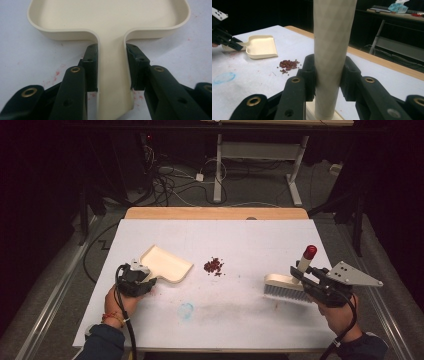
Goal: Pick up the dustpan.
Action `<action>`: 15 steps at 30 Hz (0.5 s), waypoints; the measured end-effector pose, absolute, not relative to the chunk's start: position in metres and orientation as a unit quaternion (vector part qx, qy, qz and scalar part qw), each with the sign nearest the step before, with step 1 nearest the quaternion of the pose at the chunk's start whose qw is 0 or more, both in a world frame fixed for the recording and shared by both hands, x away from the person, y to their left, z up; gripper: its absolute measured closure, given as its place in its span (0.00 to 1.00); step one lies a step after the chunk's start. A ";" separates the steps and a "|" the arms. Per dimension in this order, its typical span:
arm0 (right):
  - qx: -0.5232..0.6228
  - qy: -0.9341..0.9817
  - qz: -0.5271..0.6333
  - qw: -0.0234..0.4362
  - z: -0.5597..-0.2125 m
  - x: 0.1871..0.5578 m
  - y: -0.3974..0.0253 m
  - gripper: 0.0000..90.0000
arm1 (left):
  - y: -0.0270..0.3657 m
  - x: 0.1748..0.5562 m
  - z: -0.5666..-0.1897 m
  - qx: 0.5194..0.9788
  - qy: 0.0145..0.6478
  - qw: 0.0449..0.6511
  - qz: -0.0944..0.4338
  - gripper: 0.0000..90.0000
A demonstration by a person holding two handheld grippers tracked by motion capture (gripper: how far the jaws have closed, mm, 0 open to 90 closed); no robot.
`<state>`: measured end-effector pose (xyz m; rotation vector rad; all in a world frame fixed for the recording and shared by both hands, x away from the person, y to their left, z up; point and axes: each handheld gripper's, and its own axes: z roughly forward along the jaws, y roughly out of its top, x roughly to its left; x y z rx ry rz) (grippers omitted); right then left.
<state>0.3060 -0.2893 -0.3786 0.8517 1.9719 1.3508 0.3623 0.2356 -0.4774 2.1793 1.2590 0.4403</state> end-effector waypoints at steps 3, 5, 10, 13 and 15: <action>0.320 0.744 0.505 0.299 -0.380 0.306 -0.290 0.78 | 0.236 0.359 -0.472 0.819 0.463 0.296 0.166 0.71; 0.323 0.742 0.504 0.302 -0.381 0.306 -0.291 0.78 | 0.237 0.358 -0.470 0.822 0.456 0.301 0.162 0.71; 0.331 0.739 0.503 0.301 -0.381 0.308 -0.291 0.78 | 0.241 0.349 -0.464 0.824 0.446 0.313 0.156 0.71; 0.332 0.736 0.508 0.302 -0.379 0.310 -0.290 0.78 | 0.243 0.342 -0.461 0.826 0.440 0.320 0.149 0.71; 0.333 0.735 0.507 0.302 -0.379 0.311 -0.289 0.78 | 0.242 0.337 -0.460 0.829 0.432 0.323 0.145 0.71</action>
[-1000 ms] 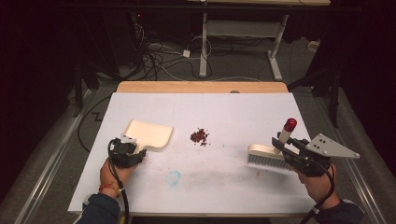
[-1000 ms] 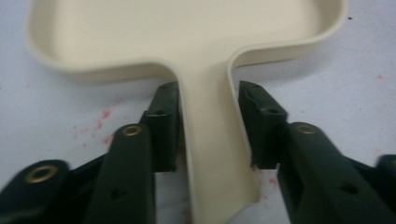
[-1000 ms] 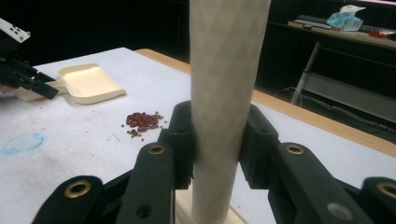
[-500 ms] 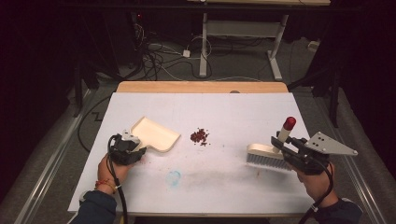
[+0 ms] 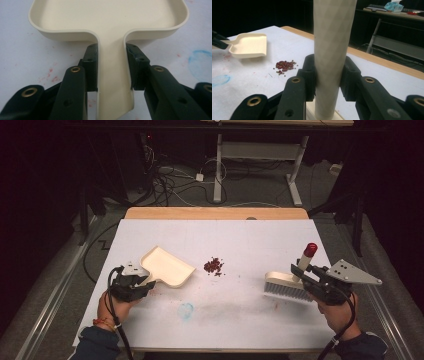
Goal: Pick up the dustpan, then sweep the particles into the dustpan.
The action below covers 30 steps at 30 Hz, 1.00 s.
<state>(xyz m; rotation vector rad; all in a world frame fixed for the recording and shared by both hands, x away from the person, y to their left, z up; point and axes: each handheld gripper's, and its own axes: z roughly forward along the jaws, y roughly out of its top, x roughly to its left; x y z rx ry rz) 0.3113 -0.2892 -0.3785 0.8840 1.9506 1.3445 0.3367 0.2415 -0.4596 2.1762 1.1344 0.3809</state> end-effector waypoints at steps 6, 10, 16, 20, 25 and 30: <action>0.332 0.740 0.503 0.299 -0.380 0.320 -0.283 0.78 | 0.236 0.326 -0.457 0.840 0.411 0.327 0.137 0.71; 0.330 0.740 0.506 0.294 -0.379 0.327 -0.277 0.78 | 0.235 0.319 -0.457 0.844 0.405 0.325 0.134 0.71; 0.326 0.741 0.509 0.293 -0.379 0.338 -0.268 0.78 | 0.237 0.310 -0.458 0.851 0.397 0.319 0.125 0.71; 0.327 0.738 0.515 0.290 -0.377 0.349 -0.263 0.78 | 0.236 0.307 -0.459 0.854 0.396 0.317 0.117 0.71; 0.331 0.731 0.516 0.300 -0.372 0.368 -0.246 0.78 | 0.231 0.306 -0.463 0.859 0.392 0.312 0.107 0.71; 0.345 0.725 0.508 0.313 -0.375 0.396 -0.219 0.78 | 0.224 0.307 -0.466 0.864 0.385 0.306 0.107 0.71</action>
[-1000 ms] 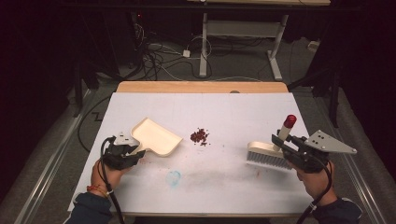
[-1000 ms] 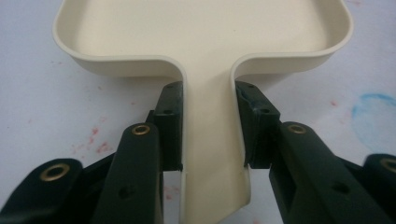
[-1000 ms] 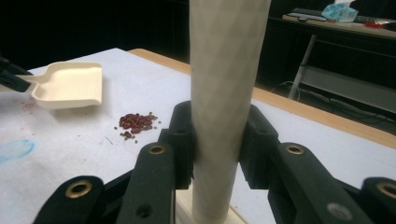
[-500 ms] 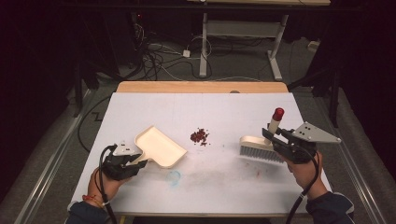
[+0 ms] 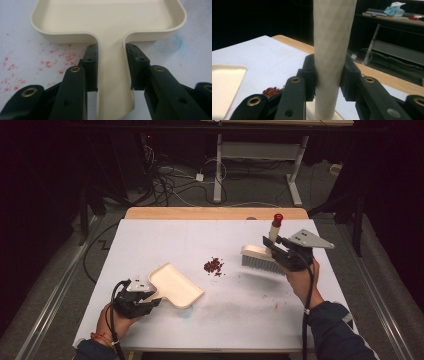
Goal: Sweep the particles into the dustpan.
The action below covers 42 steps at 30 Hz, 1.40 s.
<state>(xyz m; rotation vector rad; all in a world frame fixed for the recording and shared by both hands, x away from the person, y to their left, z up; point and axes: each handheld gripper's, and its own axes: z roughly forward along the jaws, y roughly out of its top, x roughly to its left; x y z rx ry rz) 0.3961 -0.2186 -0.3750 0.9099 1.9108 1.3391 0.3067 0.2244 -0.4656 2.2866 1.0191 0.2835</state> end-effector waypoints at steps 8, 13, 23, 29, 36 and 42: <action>0.362 0.722 0.492 0.324 -0.375 0.439 -0.177 0.78 | 0.219 0.305 -0.467 0.867 0.381 0.302 0.108 0.71; 0.366 0.719 0.485 0.337 -0.378 0.458 -0.153 0.78 | 0.217 0.304 -0.462 0.870 0.377 0.300 0.108 0.71; 0.373 0.725 0.471 0.338 -0.402 0.474 -0.117 0.78 | 0.211 0.308 -0.464 0.870 0.377 0.298 0.110 0.71; 0.362 0.730 0.484 0.319 -0.408 0.460 -0.108 0.78 | 0.203 0.309 -0.465 0.869 0.379 0.293 0.122 0.71; 0.337 0.738 0.485 0.325 -0.418 0.431 -0.096 0.77 | 0.189 0.313 -0.466 0.868 0.381 0.291 0.132 0.71; 0.334 0.741 0.491 0.314 -0.421 0.421 -0.093 0.77 | 0.181 0.315 -0.465 0.867 0.380 0.292 0.136 0.71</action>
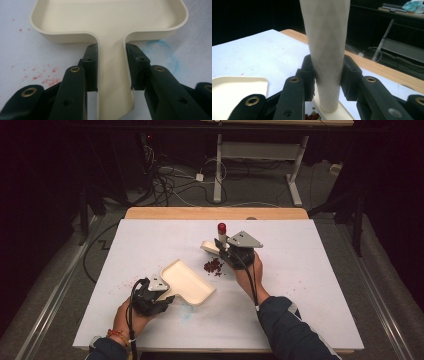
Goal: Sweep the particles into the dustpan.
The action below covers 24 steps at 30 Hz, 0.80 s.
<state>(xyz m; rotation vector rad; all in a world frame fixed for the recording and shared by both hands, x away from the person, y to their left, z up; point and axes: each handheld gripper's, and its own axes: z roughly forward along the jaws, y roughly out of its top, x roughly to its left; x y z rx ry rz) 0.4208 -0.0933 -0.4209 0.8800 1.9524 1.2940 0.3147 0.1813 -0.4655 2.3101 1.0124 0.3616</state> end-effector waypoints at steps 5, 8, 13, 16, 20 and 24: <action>0.325 0.745 0.495 0.308 -0.421 0.417 -0.095 0.77 | 0.178 0.317 -0.467 0.868 0.378 0.291 0.137 0.71; 0.320 0.747 0.498 0.303 -0.421 0.415 -0.097 0.77 | 0.177 0.318 -0.467 0.868 0.380 0.292 0.134 0.71; 0.309 0.754 0.503 0.289 -0.419 0.413 -0.100 0.77 | 0.174 0.321 -0.468 0.867 0.381 0.293 0.133 0.71; 0.303 0.758 0.502 0.285 -0.419 0.412 -0.100 0.77 | 0.170 0.324 -0.471 0.866 0.381 0.293 0.136 0.71; 0.300 0.762 0.506 0.271 -0.417 0.412 -0.100 0.77 | 0.166 0.328 -0.476 0.866 0.386 0.290 0.131 0.71; 0.301 0.766 0.499 0.272 -0.416 0.409 -0.098 0.77 | 0.159 0.331 -0.477 0.866 0.387 0.288 0.132 0.71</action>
